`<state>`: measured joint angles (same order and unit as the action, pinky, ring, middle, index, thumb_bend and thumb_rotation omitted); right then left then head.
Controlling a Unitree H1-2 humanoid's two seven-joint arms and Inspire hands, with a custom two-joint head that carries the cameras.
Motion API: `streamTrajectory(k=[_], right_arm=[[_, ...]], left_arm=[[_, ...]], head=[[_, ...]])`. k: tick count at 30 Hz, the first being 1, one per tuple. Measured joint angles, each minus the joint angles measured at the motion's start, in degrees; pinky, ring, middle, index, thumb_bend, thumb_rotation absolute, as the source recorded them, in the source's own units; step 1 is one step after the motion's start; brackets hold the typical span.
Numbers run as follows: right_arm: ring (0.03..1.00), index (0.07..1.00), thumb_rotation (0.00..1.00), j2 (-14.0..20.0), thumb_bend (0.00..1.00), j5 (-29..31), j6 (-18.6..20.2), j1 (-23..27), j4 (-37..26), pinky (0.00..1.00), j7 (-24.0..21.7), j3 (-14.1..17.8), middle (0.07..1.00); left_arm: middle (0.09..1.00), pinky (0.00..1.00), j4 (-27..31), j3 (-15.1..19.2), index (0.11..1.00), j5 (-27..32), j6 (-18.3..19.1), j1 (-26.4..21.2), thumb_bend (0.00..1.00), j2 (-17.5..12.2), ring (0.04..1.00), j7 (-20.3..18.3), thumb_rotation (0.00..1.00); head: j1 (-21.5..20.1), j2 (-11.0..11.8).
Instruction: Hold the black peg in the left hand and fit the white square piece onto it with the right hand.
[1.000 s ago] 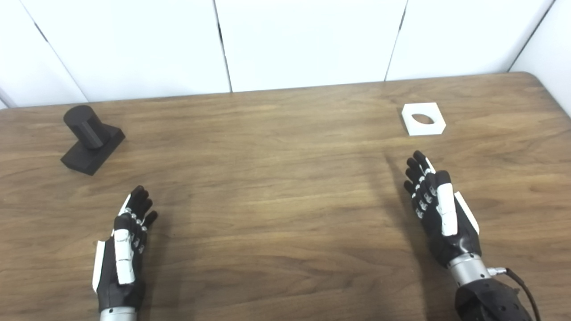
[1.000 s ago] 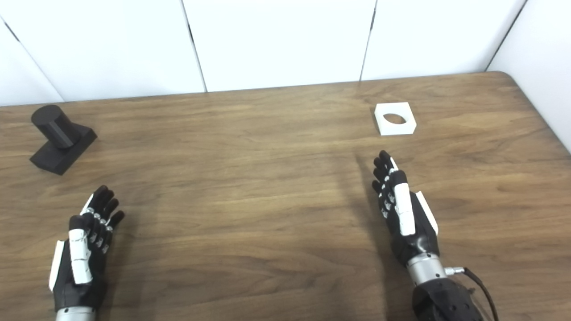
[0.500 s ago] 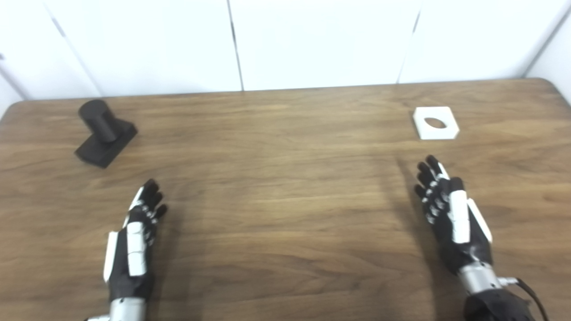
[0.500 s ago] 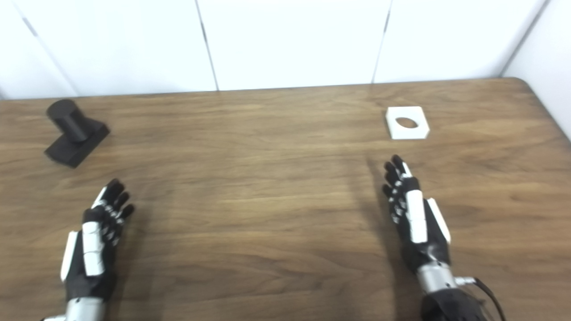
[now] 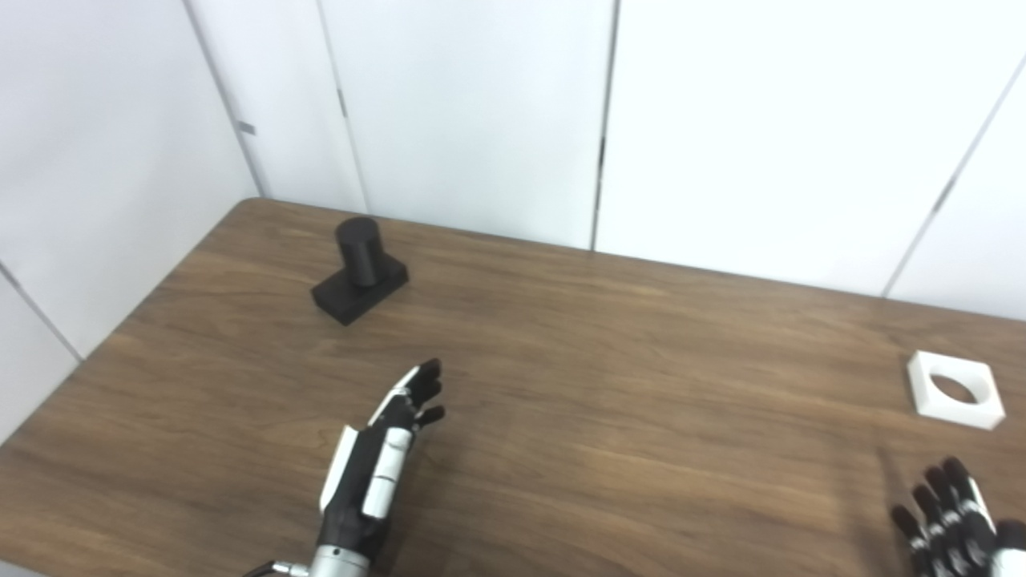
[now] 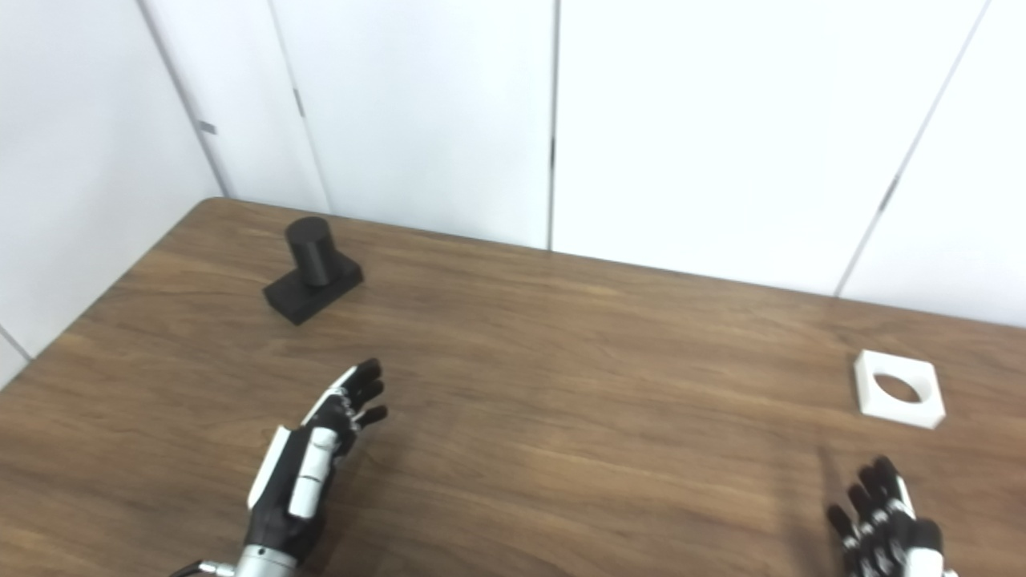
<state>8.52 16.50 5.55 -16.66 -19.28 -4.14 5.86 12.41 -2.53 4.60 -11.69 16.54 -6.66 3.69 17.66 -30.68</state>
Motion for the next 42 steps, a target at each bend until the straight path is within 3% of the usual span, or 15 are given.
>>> streamTrajectory(k=[3,6,8,21,24,28,32,36,38,40,42], right_arm=[[1.0,0.995,1.0,0.0,0.72,0.0,-0.6,0.0,0.5,1.0,-0.7,0.2,0.998],[0.991,0.956,1.0,0.0,0.6,-1.3,-0.7,0.0,0.7,1.0,-0.5,0.3,0.967],[0.977,0.945,1.0,0.0,0.57,-2.4,-0.3,0.0,0.2,1.0,-0.1,0.2,0.954],[0.962,0.922,1.0,-0.1,0.65,-3.5,0.0,-0.1,0.0,1.0,0.3,0.5,0.928],[0.955,0.909,1.0,-0.1,0.66,-3.5,0.0,-0.2,0.0,1.0,0.3,0.5,0.922],[0.944,0.898,1.0,-0.2,0.64,-3.1,0.0,-0.3,0.0,1.0,0.3,0.7,0.917],[0.96,0.908,1.0,-0.3,0.66,-2.6,-0.1,-0.5,0.0,1.0,0.3,0.8,0.93],[0.956,0.922,1.0,-0.2,0.68,-2.6,-0.5,-0.7,0.0,1.0,0.2,0.7,0.94],[0.952,0.926,1.0,0.0,0.68,-2.6,-0.5,-0.7,0.0,1.0,0.2,0.7,0.94],[0.958,0.921,1.0,0.1,0.68,-2.6,-0.5,-0.8,0.0,1.0,0.2,0.7,0.934],[0.961,0.921,1.0,0.0,0.69,-2.6,-0.5,-0.9,-0.1,1.0,0.3,0.7,0.937]], left_arm=[[0.939,0.86,-0.1,-0.5,0.906,-0.7,-0.5,-0.1,0.59,0.0,0.935,0.5,0.96],[0.938,0.87,-0.3,-0.9,0.902,-1.7,-0.8,-0.2,0.59,0.0,0.938,0.9,0.96],[0.941,0.87,-0.4,-1.0,0.904,-1.8,-1.2,-0.2,0.59,0.0,0.942,1.0,0.97],[0.949,0.86,-1.2,-1.8,0.911,-2.3,-3.7,-0.6,0.59,-0.1,0.948,1.6,0.97],[0.951,0.86,-1.2,-1.9,0.915,-2.9,-3.7,-0.6,0.58,-0.1,0.949,2.0,0.91],[0.963,0.88,-1.3,-2.5,0.928,-5.9,-3.5,-0.7,0.55,-0.2,0.96,2.1,0.67],[0.968,0.93,-1.2,-2.9,0.927,-9.1,-2.5,-0.7,0.51,-0.2,0.971,2.3,0.55],[0.96,0.89,0.8,-3.1,0.937,-13.3,3.3,-0.4,0.54,0.0,0.946,3.5,0.32],[0.947,0.85,2.3,-2.9,0.94,-15.6,7.5,0.1,0.59,0.2,0.922,4.6,0.27],[0.948,0.89,6.3,-2.4,0.931,-18.0,12.2,0.2,0.61,0.2,0.936,5.2,0.24],[0.951,0.88,9.3,-1.1,0.911,-19.3,16.0,0.0,0.6,0.0,0.937,5.2,0.29]], head=[[1.6,1.4],[2.5,2.8],[2.5,3.0],[3.2,4.0],[3.6,4.4],[3.8,4.6],[3.8,4.8],[4.0,5.2],[4.2,5.3],[4.3,5.5],[4.2,5.4]])
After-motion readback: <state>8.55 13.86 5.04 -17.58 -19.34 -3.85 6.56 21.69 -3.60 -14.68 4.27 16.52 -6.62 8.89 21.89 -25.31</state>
